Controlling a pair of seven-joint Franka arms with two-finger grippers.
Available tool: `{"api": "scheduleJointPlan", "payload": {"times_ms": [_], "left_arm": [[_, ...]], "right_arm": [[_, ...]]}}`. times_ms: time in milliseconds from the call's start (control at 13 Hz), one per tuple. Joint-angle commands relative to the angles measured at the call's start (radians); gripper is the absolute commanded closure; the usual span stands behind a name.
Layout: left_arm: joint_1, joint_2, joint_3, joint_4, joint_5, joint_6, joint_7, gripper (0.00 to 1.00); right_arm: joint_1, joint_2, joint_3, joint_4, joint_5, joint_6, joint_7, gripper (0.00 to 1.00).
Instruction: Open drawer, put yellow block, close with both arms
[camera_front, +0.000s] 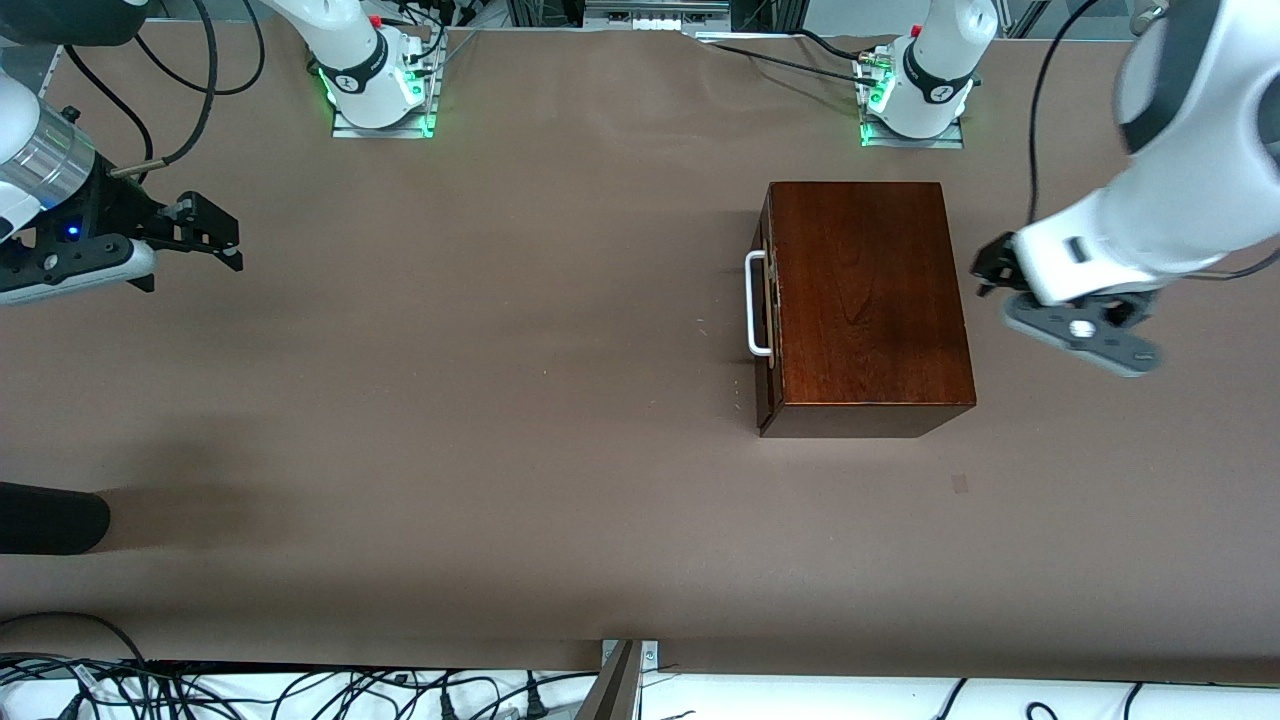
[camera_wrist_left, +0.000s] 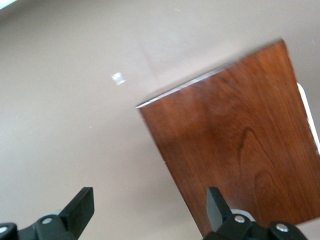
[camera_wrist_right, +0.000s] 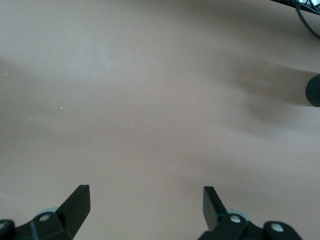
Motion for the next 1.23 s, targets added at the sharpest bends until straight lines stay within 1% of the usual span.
{"api": "scheduleJointPlan", "payload": {"times_ms": [0, 77, 154, 231, 308, 385, 615, 923, 1154], "left_arm": [[0.076, -0.123, -0.013, -0.133, -0.014, 0.079, -0.188, 0.00], [0.085, -0.125, -0.013, -0.135, -0.014, 0.092, -0.265, 0.00], [0.099, -0.142, -0.012, -0.167, -0.014, 0.104, -0.319, 0.00], [0.117, -0.178, -0.013, -0.235, -0.014, 0.168, -0.320, 0.00], [0.131, -0.227, -0.016, -0.326, -0.014, 0.252, -0.318, 0.00], [0.133, -0.243, -0.021, -0.360, -0.014, 0.285, -0.320, 0.00], [0.160, -0.248, -0.056, -0.372, -0.031, 0.285, -0.318, 0.00], [0.164, -0.246, -0.058, -0.371, -0.052, 0.278, -0.318, 0.00], [0.156, -0.248, -0.058, -0.366, -0.052, 0.247, -0.315, 0.00]], "right_arm": [[0.000, -0.010, 0.002, 0.009, 0.001, -0.021, 0.011, 0.00], [0.000, -0.010, 0.002, 0.009, 0.001, -0.021, 0.011, 0.00], [0.000, -0.010, 0.002, 0.009, 0.001, -0.021, 0.011, 0.00], [0.000, -0.010, 0.002, 0.009, 0.001, -0.021, 0.011, 0.00], [0.000, -0.010, 0.002, 0.009, 0.001, -0.021, 0.011, 0.00], [0.000, -0.010, 0.002, 0.009, 0.001, -0.021, 0.011, 0.00], [0.000, -0.010, 0.002, 0.009, 0.001, -0.021, 0.011, 0.00], [0.000, -0.010, 0.002, 0.009, 0.001, -0.021, 0.011, 0.00], [0.000, -0.010, 0.002, 0.009, 0.001, -0.021, 0.011, 0.00]]}}
